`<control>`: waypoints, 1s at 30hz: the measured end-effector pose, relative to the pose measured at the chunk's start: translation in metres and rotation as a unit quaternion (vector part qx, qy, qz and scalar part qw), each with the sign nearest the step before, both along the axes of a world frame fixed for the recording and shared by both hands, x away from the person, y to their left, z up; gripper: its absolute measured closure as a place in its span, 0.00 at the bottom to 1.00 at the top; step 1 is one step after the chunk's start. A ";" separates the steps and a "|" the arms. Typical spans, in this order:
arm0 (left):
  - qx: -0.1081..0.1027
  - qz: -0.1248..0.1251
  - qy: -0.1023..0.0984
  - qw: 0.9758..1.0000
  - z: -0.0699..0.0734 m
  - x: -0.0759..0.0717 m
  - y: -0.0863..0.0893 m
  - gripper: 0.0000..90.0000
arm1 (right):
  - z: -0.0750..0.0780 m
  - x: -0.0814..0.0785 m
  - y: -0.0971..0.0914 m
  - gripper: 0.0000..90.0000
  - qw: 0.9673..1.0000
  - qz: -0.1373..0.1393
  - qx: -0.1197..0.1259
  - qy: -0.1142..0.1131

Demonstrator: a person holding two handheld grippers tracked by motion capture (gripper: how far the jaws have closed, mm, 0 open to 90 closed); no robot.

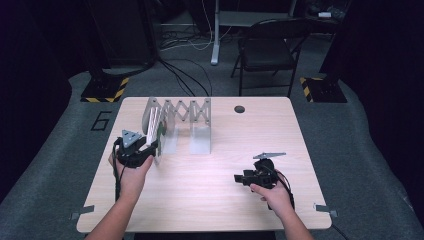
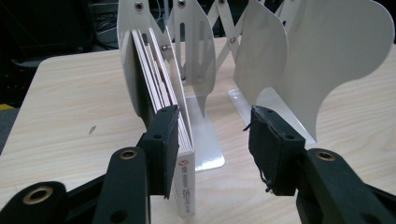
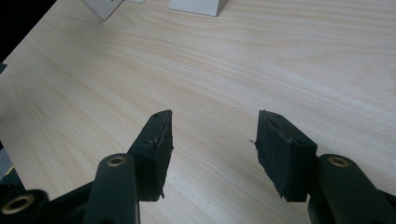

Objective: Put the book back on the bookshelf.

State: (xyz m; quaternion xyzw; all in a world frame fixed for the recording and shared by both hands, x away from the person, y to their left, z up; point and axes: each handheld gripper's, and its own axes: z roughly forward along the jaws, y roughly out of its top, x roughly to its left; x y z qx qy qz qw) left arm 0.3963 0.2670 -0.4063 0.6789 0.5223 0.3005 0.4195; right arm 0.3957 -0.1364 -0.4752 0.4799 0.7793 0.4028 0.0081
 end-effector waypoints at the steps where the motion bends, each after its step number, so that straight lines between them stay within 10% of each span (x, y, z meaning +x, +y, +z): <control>1: 0.000 -0.004 0.003 1.000 0.000 -0.002 0.000 0.59 | 0.000 0.000 0.001 0.51 1.000 -0.001 0.001 0.002; 30: 0.004 -0.068 0.020 0.998 -0.023 -0.049 -0.011 0.58 | 0.000 0.001 0.002 0.51 1.000 0.002 0.001 0.000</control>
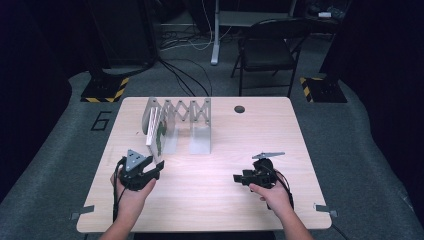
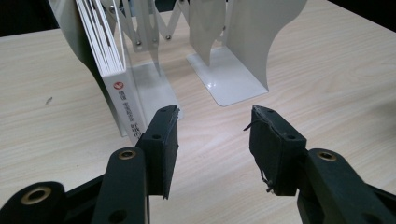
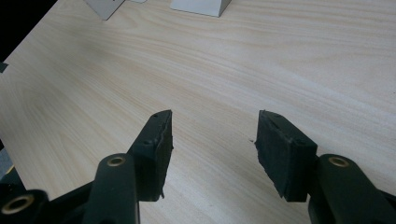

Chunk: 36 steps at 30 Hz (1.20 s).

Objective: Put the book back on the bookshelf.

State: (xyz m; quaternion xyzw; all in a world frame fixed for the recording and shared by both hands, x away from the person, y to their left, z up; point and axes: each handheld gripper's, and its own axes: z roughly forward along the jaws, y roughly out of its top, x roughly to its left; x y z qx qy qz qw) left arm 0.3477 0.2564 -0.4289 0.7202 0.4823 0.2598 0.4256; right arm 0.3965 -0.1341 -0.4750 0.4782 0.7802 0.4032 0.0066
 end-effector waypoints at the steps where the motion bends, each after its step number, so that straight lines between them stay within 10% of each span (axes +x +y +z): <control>1: 0.001 -0.002 0.000 1.000 -0.001 0.000 0.000 0.58 | 0.000 0.000 0.000 0.51 1.000 -0.002 0.001 0.002; 24: 0.004 -0.030 0.007 1.000 -0.026 -0.016 -0.006 0.56 | -0.003 0.003 -0.001 0.51 1.000 -0.001 0.000 0.007; 36: 0.016 -0.088 0.020 0.996 -0.044 -0.021 -0.014 0.55 | -0.001 0.001 0.005 0.51 1.000 0.003 -0.003 0.004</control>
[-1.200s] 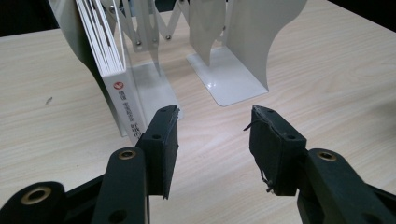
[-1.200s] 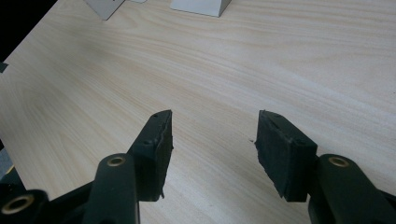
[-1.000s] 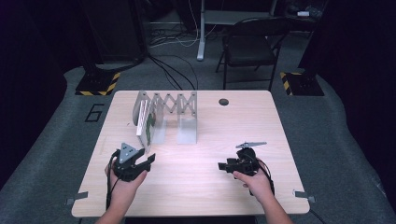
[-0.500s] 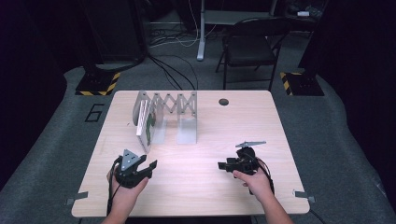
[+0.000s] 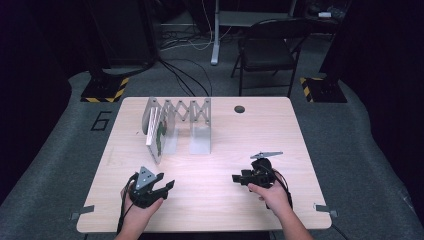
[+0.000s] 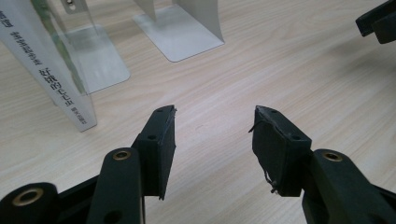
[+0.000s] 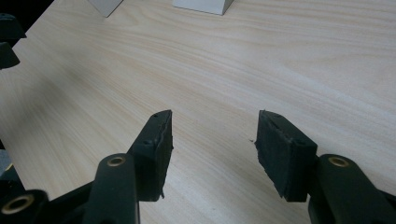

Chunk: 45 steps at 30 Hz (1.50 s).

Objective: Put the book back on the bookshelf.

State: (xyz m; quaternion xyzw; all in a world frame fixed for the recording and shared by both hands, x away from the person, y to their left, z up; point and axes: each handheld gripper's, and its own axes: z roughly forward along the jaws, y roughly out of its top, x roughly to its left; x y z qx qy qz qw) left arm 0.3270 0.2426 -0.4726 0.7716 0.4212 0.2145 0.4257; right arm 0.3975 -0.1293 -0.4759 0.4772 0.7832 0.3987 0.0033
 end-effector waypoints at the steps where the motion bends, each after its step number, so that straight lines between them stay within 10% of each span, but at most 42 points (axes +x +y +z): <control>1: 0.002 -0.005 0.001 1.000 -0.001 0.001 0.000 0.54 | 0.000 0.000 0.000 0.51 1.000 0.003 -0.002 -0.003; 20: 0.040 -0.081 0.042 0.995 -0.029 0.008 -0.023 0.51 | -0.009 -0.001 0.001 0.51 0.999 0.010 -0.030 -0.015; 45: 0.027 -0.079 0.036 0.996 -0.027 0.009 -0.023 0.51 | -0.013 0.000 0.003 0.51 0.999 0.012 -0.043 -0.018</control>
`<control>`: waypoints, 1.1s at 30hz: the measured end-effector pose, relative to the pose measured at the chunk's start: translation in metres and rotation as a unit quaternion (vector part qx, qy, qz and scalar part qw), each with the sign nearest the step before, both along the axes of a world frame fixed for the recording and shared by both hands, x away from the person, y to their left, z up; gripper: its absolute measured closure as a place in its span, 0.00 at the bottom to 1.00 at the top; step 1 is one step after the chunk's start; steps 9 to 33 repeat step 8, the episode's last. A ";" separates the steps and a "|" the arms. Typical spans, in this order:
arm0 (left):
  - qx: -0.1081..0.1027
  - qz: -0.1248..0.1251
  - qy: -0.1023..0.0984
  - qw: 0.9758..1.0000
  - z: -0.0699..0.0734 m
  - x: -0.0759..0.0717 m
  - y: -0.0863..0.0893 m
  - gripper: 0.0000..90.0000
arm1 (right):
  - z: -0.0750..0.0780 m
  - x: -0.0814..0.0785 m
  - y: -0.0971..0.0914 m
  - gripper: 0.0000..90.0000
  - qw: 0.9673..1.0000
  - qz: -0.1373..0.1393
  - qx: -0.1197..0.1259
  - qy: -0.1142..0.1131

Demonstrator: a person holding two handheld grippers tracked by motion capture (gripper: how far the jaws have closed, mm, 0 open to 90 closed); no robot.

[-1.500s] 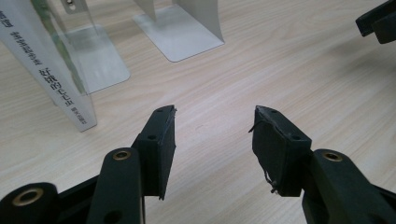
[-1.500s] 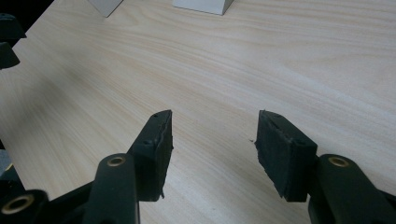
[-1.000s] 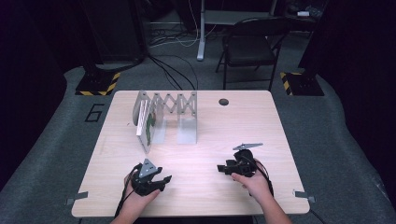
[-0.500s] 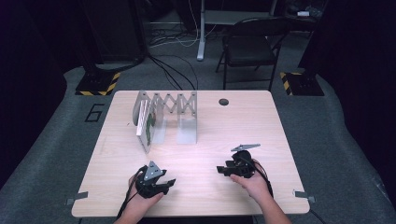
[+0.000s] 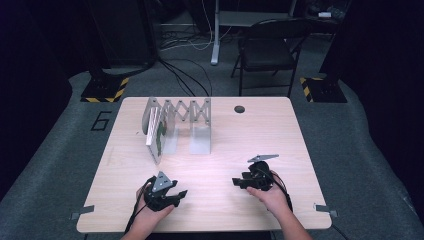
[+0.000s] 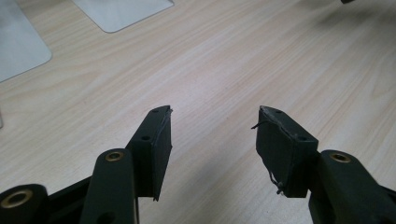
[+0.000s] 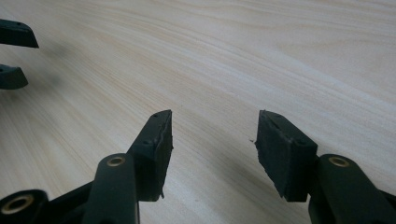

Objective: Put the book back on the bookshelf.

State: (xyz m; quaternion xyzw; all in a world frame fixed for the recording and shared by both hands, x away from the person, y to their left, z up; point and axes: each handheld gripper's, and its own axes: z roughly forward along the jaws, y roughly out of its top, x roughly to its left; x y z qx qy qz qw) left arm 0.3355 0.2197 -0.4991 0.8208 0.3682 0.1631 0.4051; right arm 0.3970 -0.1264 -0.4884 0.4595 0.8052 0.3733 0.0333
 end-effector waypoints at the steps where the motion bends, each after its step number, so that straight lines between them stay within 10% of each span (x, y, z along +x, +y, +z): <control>1: -0.006 0.006 -0.004 1.000 0.001 0.000 0.001 0.51 | 0.000 0.000 0.000 0.51 1.000 0.000 0.001 0.000; 33: -0.023 0.022 -0.017 0.999 0.011 -0.001 0.013 0.51 | 0.000 0.000 -0.001 0.51 1.000 -0.004 0.002 -0.001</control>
